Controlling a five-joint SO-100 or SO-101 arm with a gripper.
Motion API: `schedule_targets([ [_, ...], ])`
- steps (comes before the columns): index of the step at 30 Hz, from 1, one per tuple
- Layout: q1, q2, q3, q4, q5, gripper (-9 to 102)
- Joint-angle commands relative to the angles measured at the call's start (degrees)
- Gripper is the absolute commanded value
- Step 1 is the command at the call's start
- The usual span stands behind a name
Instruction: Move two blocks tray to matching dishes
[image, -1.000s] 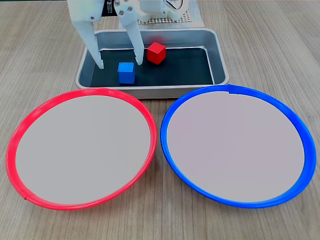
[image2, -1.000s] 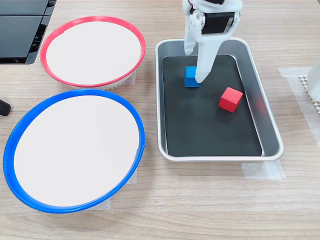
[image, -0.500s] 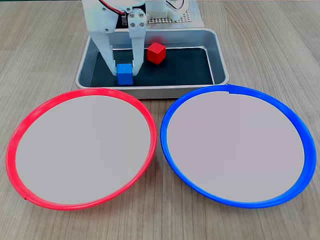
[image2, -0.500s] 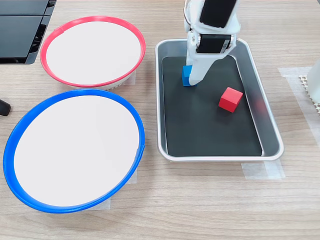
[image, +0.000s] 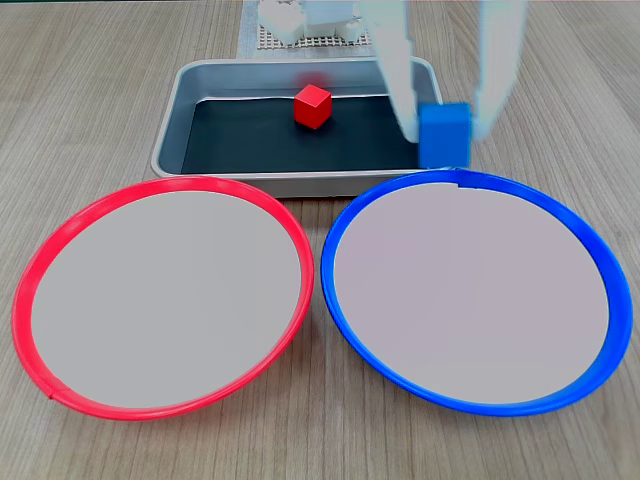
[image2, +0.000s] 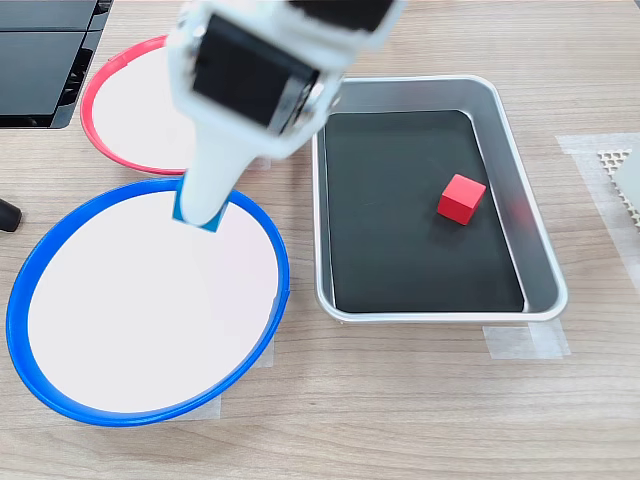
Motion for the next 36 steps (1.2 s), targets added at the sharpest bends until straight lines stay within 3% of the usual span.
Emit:
schedule_targets([
  [1,-2.37,-5.10,-4.66,-4.57,2.02,0],
  [4,-2.20,-8.88,-1.32,-9.49,-0.88,2],
  [6,-1.58,-10.02,1.76,-11.69,-3.69,8],
  [8,-0.88,-10.11,3.52,-12.13,-5.98,22],
  [12,0.00,-8.61,4.39,-10.63,-7.82,30],
  [14,0.44,-6.86,3.52,-8.44,-8.09,24],
  [16,1.14,-3.87,2.37,-4.04,-8.35,5],
  [17,1.58,-2.02,1.85,-0.35,-9.40,1],
  [22,6.33,9.32,2.55,21.36,-20.92,0],
  [25,11.60,16.35,8.79,28.65,-33.75,0],
  [31,20.65,28.12,31.03,23.38,-61.70,0],
  [36,19.60,31.03,40.08,16.87,-68.73,3],
])
